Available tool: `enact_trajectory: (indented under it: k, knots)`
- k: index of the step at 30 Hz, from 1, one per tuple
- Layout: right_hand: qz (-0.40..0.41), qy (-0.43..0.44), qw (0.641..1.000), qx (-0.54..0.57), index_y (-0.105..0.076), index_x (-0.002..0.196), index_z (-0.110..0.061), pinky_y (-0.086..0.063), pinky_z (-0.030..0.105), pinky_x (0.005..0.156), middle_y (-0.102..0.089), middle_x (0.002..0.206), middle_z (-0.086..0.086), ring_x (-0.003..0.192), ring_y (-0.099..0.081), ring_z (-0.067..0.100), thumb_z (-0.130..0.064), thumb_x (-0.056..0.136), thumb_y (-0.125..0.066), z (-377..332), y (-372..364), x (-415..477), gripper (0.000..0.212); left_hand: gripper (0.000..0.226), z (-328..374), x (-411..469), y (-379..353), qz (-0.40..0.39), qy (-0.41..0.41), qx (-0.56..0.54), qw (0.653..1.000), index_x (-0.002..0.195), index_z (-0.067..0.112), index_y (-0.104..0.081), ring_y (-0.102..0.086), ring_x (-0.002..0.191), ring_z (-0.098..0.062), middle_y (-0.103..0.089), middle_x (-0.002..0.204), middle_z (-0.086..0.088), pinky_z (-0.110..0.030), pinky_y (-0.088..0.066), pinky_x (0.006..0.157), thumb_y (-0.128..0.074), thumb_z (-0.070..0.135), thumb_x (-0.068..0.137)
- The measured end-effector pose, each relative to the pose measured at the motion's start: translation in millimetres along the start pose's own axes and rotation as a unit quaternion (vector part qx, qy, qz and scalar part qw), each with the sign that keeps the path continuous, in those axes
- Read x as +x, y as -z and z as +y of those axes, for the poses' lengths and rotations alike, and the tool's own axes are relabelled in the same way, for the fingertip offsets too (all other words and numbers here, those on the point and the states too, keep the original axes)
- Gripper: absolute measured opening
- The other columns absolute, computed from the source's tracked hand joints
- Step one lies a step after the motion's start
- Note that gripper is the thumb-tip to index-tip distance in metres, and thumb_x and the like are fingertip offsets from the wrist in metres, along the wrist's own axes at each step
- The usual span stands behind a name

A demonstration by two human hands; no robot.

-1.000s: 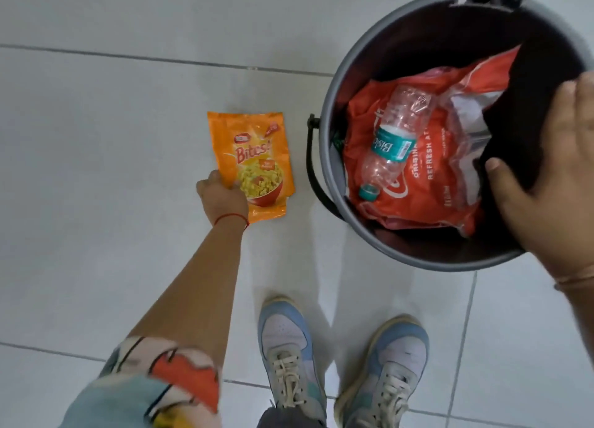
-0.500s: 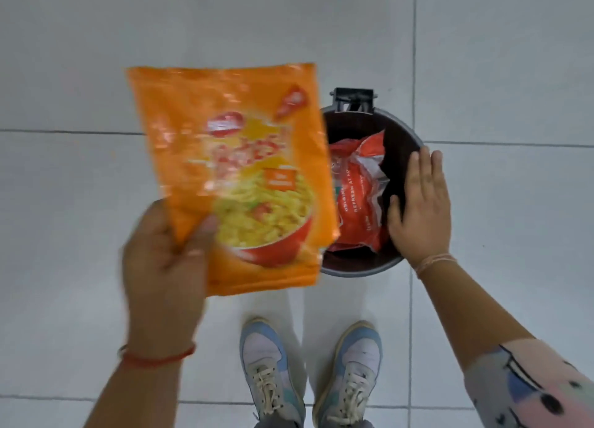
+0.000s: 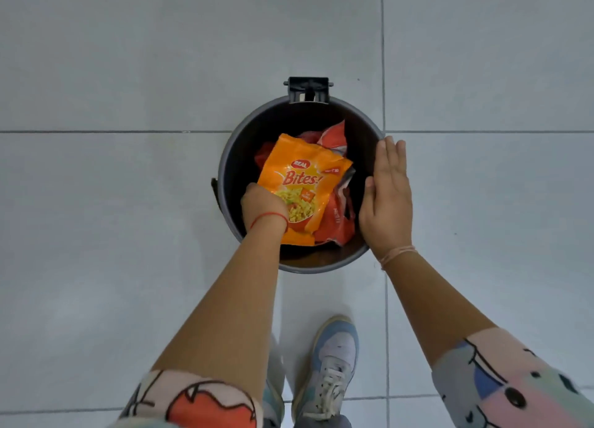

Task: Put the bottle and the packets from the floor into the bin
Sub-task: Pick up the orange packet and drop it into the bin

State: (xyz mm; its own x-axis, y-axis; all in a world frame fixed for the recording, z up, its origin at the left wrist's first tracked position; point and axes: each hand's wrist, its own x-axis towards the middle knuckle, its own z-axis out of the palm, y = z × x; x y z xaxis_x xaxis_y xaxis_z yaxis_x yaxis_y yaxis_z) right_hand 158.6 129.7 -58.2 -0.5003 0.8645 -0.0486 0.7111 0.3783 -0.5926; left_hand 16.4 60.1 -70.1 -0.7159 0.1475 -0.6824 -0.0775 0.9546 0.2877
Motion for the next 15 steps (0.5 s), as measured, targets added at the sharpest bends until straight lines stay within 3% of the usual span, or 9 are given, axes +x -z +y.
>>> enact_trajectory:
  k: [5, 9, 12, 15]
  knots:
    - [-0.003, 0.005, 1.0, -0.013, -0.025, 0.143, 0.001, -0.015, 0.038, 0.117, -0.025, 0.153, 0.019, 0.144, -0.013, 0.032, -0.003, 0.094, -0.035, 2.2, -2.1, 0.3, 0.049, 0.03, -2.6, 13.7, -15.1, -0.007, 0.033, 0.006, 0.999, 0.123, 0.0, -0.042, -0.054, 0.112, -0.037, -0.054, 0.126, -0.021, -0.043, -0.047, 0.09, -0.041, 0.008, 0.095]
    - [0.0, 0.01, 0.999, -0.04, -0.025, 0.142, 0.0, -0.015, 0.038, 0.116, -0.026, 0.152, 0.018, 0.144, -0.014, 0.032, -0.002, 0.094, -0.037, 3.9, -3.3, 1.1, 0.05, 0.046, -10.2, 5.8, -25.3, 0.056, -0.07, 0.083, 0.993, 0.13, 0.004, -0.029, -0.045, 0.119, -0.037, -0.039, 0.134, -0.021, -0.043, -0.043, 0.095, -0.051, 0.01, 0.09]
    - [-0.01, 0.009, 0.998, -0.061, -0.025, 0.143, -0.001, -0.015, 0.036, 0.116, -0.026, 0.153, 0.017, 0.144, -0.015, 0.031, -0.003, 0.095, -0.038, 2.5, -4.0, -0.5, 0.05, 0.063, -15.4, 1.4, -30.3, 0.11, -0.157, 0.22, 0.957, 0.136, 0.001, -0.021, -0.034, 0.125, -0.035, -0.028, 0.139, -0.02, -0.041, -0.036, 0.103, -0.057, 0.015, 0.086]
    - [-0.014, 0.014, 0.997, -0.079, -0.024, 0.143, -0.001, -0.015, 0.037, 0.116, -0.024, 0.153, 0.018, 0.144, -0.015, 0.031, -0.004, 0.096, -0.039, 2.1, -3.4, 2.2, 0.05, 0.068, -15.1, 1.8, -26.3, 0.107, -0.15, 0.28, 0.942, 0.14, -0.005, -0.011, -0.026, 0.129, -0.035, -0.02, 0.144, -0.019, -0.039, -0.029, 0.108, -0.051, 0.017, 0.089]
